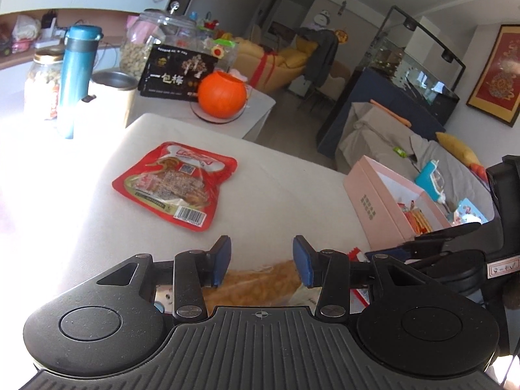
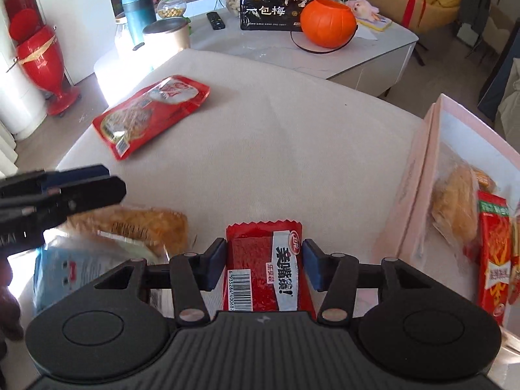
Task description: Organize snacks
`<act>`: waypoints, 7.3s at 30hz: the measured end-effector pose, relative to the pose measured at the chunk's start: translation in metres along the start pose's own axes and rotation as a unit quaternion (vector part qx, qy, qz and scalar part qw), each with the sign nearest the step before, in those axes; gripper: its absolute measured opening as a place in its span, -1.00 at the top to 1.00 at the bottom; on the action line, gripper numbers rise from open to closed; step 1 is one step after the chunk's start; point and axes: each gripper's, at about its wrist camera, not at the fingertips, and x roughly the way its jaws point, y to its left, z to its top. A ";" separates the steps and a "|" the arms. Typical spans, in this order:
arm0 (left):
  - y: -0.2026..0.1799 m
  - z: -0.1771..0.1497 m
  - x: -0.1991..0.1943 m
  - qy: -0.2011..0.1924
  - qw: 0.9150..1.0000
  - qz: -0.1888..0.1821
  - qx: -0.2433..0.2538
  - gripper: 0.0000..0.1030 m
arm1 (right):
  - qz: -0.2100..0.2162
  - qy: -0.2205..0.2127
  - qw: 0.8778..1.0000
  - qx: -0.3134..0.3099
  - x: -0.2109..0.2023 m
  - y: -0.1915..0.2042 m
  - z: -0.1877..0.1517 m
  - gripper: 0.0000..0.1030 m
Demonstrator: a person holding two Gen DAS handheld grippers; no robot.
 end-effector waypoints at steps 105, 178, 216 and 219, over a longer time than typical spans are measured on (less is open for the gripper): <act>-0.062 -0.037 0.004 0.110 0.981 0.031 0.160 0.31 | 0.014 -0.057 0.996 0.072 -0.039 -0.017 -0.076 -0.52; -0.199 0.034 -0.020 0.004 0.976 -0.057 0.209 0.38 | -0.132 -0.209 0.957 0.154 -0.216 -0.104 -0.083 -0.68; -0.058 0.131 0.102 0.047 0.994 0.017 0.100 0.29 | -0.114 -0.180 0.955 0.205 -0.131 -0.200 0.043 -0.74; -0.016 0.128 0.104 0.049 0.994 0.058 0.081 0.29 | -0.116 -0.167 0.958 0.201 -0.119 -0.192 0.030 -0.74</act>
